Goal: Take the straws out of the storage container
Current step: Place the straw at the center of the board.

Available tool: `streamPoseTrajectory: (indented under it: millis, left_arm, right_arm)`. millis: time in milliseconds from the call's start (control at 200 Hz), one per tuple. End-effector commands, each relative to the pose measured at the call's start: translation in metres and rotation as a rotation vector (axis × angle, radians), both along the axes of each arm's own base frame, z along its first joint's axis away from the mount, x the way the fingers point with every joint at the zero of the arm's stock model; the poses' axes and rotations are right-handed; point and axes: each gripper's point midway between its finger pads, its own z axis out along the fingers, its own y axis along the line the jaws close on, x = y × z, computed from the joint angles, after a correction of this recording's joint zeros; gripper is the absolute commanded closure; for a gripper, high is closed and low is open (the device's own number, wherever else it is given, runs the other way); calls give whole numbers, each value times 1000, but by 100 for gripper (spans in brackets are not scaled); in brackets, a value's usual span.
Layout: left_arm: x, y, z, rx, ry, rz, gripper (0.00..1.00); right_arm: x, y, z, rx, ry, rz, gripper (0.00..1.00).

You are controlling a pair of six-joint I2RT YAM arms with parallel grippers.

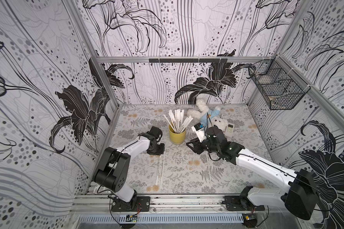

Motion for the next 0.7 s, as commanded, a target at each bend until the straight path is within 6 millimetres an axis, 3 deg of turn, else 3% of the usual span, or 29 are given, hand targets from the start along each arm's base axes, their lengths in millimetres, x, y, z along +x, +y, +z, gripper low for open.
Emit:
streamPoseTrajectory:
  millis: [0,105,336,696]
  left_arm:
    - [2,3,-8,-23,18,23,88]
    - [3,5,-10,-28,24,33,86]
    - [5,8,-4,-36,-2,49,66]
    - [4,16,20,-75,-129,152,66]
  right_arm:
    - [-3,1,-6,-3,14,13,56]
    - [-2,0,-7,-5,10,7,56]
    - [-2,0,-6,-11,1,8,55]
    - [1,-4,-1,-18,-14,-13,55]
